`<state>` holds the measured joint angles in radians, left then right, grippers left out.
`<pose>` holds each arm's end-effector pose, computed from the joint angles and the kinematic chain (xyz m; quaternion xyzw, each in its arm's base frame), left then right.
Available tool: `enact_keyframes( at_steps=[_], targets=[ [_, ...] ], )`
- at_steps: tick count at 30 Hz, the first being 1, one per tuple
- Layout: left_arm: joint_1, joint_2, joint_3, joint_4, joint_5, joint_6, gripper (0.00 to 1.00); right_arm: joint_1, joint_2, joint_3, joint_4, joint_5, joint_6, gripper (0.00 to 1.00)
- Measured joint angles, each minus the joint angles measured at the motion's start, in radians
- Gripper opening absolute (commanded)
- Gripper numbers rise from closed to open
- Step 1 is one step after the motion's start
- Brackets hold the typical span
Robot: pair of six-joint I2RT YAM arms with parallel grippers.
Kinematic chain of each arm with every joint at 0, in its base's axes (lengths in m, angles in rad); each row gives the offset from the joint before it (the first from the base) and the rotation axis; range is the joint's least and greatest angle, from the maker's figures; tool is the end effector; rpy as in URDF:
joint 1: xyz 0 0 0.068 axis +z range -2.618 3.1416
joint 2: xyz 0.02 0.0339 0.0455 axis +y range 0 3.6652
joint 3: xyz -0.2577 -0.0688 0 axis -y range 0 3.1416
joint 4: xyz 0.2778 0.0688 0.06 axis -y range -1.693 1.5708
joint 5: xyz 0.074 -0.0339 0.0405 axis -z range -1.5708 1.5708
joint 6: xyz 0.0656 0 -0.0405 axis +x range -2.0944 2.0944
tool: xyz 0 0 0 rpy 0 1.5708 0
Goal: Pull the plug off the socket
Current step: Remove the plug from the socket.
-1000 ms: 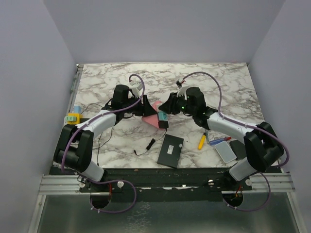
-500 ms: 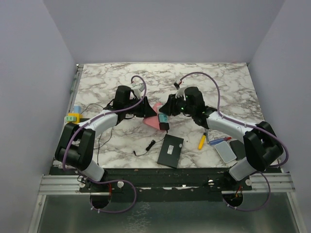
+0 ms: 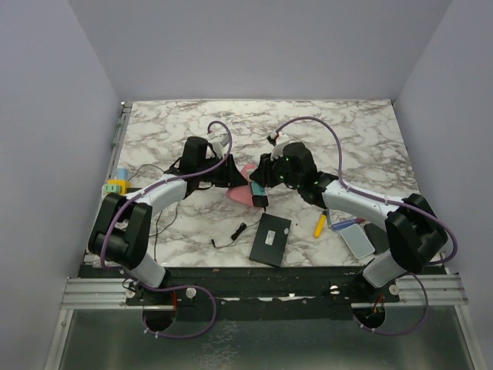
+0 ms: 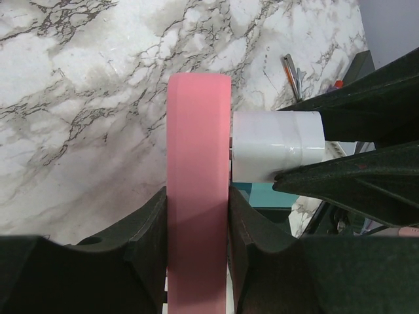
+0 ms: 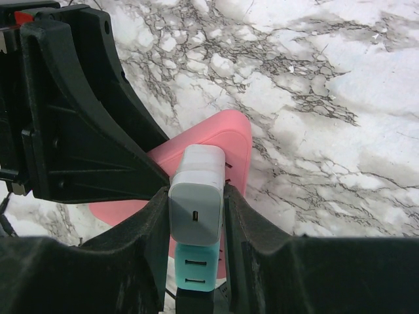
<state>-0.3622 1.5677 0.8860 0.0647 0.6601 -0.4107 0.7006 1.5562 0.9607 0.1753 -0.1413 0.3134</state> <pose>0.3367 -0.1706 0.1699 0.1283 0.8438 -0.4304 0.2937 0.3050 0.2693 0.2083 -0.1987 0.8139 0.3153 0.4457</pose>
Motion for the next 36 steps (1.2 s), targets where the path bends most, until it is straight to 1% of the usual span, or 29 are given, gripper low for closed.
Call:
enact_keyframes(
  at_steps=[5, 16, 20, 27, 36],
  targets=[
    [0.000, 0.000, 0.000, 0.000, -0.003, 0.002, 0.00, 0.007, 0.000, 0.002, -0.002, 0.018, 0.001, 0.00],
    [0.000, 0.000, 0.000, 0.000, -0.003, 0.014, 0.00, 0.002, 0.000, 0.002, -0.002, 0.005, 0.008, 0.00],
    [-0.001, 0.000, 0.000, 0.000, -0.002, 0.016, 0.00, -0.030, 0.000, 0.001, -0.002, -0.055, 0.023, 0.00],
    [-0.016, -0.001, 0.002, 0.010, -0.003, 0.021, 0.00, -0.114, 0.008, -0.008, 0.000, -0.232, 0.066, 0.00],
    [-0.020, -0.001, 0.003, 0.001, -0.006, 0.034, 0.00, -0.124, 0.017, -0.008, 0.000, -0.266, 0.066, 0.00]
  ],
)
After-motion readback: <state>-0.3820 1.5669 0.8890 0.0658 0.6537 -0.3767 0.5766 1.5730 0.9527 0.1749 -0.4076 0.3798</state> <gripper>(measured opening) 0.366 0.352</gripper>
